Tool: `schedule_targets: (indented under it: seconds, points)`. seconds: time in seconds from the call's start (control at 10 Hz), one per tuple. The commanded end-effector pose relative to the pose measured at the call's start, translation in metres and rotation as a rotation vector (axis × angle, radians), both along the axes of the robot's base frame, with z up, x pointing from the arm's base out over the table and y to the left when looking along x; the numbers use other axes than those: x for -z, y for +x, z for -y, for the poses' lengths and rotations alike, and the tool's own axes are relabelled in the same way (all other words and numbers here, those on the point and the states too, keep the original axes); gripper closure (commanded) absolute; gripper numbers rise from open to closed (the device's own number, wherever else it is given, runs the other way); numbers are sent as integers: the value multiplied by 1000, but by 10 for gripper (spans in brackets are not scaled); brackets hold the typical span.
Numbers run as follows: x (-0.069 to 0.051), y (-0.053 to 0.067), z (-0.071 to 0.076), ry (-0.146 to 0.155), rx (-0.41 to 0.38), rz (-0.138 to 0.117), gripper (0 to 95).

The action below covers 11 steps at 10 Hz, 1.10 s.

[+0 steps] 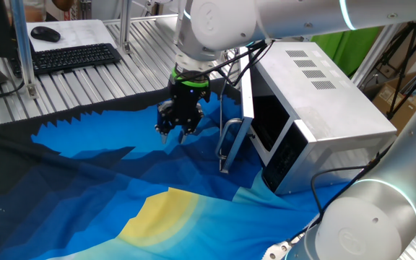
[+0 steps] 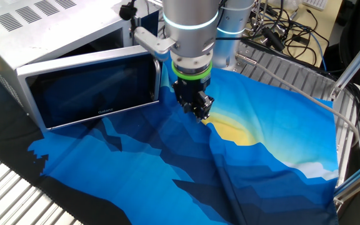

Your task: Open the microwave door

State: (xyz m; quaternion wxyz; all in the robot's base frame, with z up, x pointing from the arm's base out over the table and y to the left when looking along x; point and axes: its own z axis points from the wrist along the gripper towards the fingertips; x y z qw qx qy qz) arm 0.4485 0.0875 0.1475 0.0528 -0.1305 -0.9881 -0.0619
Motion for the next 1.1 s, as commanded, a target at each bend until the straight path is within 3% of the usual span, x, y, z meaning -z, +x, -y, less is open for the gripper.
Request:
schedule_targets:
  seconds: [0.1, 1.1]
  points:
    - [2, 1, 0, -1, -6, 1, 570]
    - [5, 3, 3, 1, -19, -3, 570]
